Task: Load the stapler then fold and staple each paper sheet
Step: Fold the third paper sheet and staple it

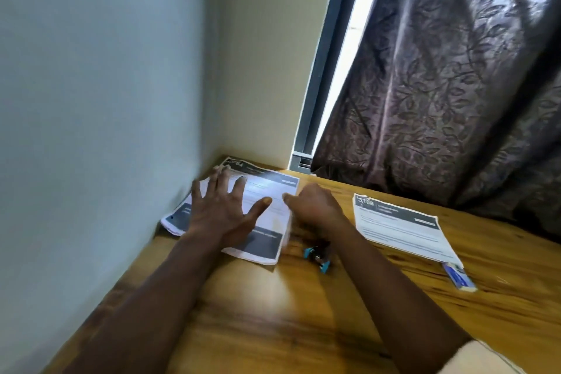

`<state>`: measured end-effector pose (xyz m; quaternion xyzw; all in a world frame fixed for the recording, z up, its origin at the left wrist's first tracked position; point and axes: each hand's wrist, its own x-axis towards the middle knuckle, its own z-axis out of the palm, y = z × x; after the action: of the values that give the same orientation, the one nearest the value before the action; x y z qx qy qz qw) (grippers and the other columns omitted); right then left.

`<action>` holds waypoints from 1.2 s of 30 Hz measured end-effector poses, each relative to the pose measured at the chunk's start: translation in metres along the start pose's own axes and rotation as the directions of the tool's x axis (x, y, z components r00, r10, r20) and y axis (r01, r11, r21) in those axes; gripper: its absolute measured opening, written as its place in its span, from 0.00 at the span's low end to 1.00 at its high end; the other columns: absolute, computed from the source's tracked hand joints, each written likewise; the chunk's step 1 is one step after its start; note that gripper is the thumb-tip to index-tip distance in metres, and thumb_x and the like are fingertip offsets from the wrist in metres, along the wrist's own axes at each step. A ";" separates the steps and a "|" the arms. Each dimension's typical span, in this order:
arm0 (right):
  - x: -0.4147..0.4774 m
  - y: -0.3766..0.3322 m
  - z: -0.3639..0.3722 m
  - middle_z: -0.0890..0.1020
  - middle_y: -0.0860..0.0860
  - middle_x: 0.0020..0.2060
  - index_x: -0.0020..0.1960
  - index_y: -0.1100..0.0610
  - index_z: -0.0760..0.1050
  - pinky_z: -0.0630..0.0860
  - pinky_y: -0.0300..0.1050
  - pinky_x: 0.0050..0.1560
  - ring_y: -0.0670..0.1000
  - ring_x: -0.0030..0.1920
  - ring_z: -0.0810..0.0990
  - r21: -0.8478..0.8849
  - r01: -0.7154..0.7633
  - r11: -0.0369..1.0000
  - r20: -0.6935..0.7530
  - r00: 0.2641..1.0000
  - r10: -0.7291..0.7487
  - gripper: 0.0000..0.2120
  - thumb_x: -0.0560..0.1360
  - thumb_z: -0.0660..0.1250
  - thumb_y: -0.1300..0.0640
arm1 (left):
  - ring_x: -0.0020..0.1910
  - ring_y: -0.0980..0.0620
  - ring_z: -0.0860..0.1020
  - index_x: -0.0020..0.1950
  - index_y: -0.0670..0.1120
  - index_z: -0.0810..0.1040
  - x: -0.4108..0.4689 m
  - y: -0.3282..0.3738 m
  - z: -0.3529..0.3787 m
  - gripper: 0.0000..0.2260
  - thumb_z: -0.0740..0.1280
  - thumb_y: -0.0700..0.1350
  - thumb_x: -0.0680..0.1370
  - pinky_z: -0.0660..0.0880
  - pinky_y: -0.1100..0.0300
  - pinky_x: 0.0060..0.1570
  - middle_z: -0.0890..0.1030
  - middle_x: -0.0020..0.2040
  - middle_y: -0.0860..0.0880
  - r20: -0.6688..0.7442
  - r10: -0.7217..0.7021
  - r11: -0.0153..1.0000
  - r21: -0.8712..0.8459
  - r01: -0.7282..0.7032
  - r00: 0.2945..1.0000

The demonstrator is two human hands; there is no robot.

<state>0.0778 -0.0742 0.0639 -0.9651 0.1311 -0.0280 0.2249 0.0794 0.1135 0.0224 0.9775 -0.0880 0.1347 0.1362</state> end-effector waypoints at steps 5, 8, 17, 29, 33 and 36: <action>0.018 -0.025 0.007 0.79 0.56 0.58 0.68 0.58 0.69 0.80 0.57 0.59 0.57 0.58 0.80 0.166 -0.186 0.968 0.048 0.982 0.181 0.34 0.70 0.77 0.43 | 0.82 0.43 0.48 0.82 0.51 0.55 0.004 -0.008 0.003 0.42 0.39 0.75 0.75 0.42 0.35 0.77 0.52 0.83 0.43 0.024 -0.070 0.997 0.019 0.069 0.997; 0.028 -0.026 0.014 0.83 0.57 0.49 0.62 0.60 0.71 0.85 0.56 0.48 0.56 0.46 0.84 0.431 -0.294 0.853 0.088 0.955 0.285 0.33 0.64 0.84 0.56 | 0.82 0.42 0.48 0.83 0.51 0.52 0.004 -0.007 0.003 0.43 0.39 0.75 0.75 0.41 0.35 0.77 0.51 0.84 0.42 0.056 -0.095 0.995 0.026 0.094 0.994; 0.012 -0.010 -0.005 0.84 0.58 0.50 0.48 0.61 0.79 0.80 0.45 0.42 0.53 0.42 0.82 0.750 -0.227 0.622 0.087 0.965 0.248 0.05 0.75 0.74 0.67 | 0.81 0.40 0.55 0.82 0.50 0.53 0.003 -0.007 0.005 0.41 0.43 0.74 0.77 0.45 0.37 0.77 0.57 0.82 0.41 0.026 -0.118 0.993 0.035 0.117 0.993; -0.051 0.010 -0.091 0.87 0.57 0.50 0.56 0.59 0.79 0.85 0.46 0.48 0.55 0.51 0.86 0.921 0.218 0.323 -0.192 0.975 -0.113 0.07 0.78 0.69 0.64 | 0.80 0.41 0.60 0.83 0.48 0.44 -0.002 0.001 -0.003 0.44 0.55 0.72 0.76 0.62 0.37 0.74 0.57 0.83 0.43 -0.443 0.042 0.910 -0.352 -0.218 0.895; -0.093 0.030 -0.117 0.89 0.52 0.47 0.54 0.59 0.79 0.85 0.44 0.49 0.51 0.50 0.88 0.846 0.350 0.403 -0.289 0.935 -0.206 0.09 0.76 0.69 0.68 | 0.81 0.44 0.56 0.82 0.44 0.47 -0.009 0.017 -0.019 0.44 0.67 0.62 0.77 0.63 0.41 0.76 0.54 0.83 0.40 -0.685 0.168 0.807 -0.317 -0.498 0.709; -0.118 0.052 -0.126 0.89 0.52 0.48 0.54 0.62 0.79 0.84 0.41 0.51 0.50 0.51 0.87 0.762 0.422 0.492 -0.340 0.906 -0.250 0.10 0.74 0.71 0.70 | 0.79 0.42 0.61 0.80 0.41 0.54 -0.019 0.030 -0.031 0.40 0.69 0.57 0.76 0.61 0.52 0.76 0.61 0.80 0.37 -0.749 0.241 0.787 -0.222 -0.576 0.618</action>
<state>-0.0631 -0.1419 0.1543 -0.7472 -0.0682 -0.2182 0.6240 0.0479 0.0967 0.0530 0.7494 -0.2864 0.4896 0.3415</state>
